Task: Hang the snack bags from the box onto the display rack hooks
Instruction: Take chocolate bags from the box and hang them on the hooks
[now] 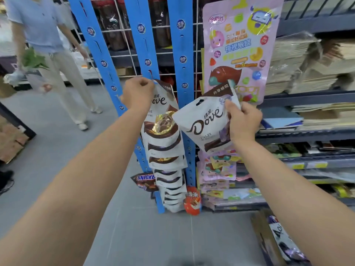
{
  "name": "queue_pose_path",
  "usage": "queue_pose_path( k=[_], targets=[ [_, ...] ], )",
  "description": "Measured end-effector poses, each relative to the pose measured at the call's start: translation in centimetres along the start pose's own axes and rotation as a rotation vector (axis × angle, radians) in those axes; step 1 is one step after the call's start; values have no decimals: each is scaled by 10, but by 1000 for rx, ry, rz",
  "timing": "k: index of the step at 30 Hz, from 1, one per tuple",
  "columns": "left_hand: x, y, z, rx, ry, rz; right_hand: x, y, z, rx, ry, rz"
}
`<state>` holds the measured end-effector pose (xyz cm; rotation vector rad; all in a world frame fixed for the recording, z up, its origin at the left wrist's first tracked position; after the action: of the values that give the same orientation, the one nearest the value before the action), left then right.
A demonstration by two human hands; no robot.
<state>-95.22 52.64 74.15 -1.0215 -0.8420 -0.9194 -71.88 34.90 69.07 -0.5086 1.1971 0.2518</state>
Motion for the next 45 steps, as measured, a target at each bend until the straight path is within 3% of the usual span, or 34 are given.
queue_pose_path(
  k=[10,14,20,26,30,32,36,38,42,45],
  targets=[
    [17,-4,21,-19,99,-68,-5,28,-11,-20,-38,-209],
    [13,0,34,-113,-81,-135,-2,30,-12,6,-12,-253],
    [15,-3,32,-291,-495,-395,0,30,-8,25,12,-215],
    [18,-4,34,-428,-582,-244,0,37,-7,-7,-11,-174],
    [9,-5,38,-498,-606,-285,-6,38,-6,-11,-29,-166],
    [7,-2,42,-464,-549,-252,-8,38,-6,-14,-22,-167],
    [17,0,42,-332,-191,91,-13,43,-5,-29,-13,-158],
    [14,3,40,-314,-50,141,-14,45,-5,-35,-12,-156],
    [10,-2,37,-247,70,356,-18,49,-5,-58,-20,-144],
    [22,-15,40,-125,244,373,-27,49,-4,-52,-14,-137]
  ],
)
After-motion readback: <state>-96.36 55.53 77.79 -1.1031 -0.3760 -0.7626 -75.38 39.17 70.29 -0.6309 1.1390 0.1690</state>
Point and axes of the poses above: each hand's wrist, its own z-axis towards the middle knuckle, its own y-axis out of the palm, x = y × z, the point moved 6 cm from there along z, towards the middle knuckle, and after that the axes turned 12 degrees about -z, right-handed, at the moved point
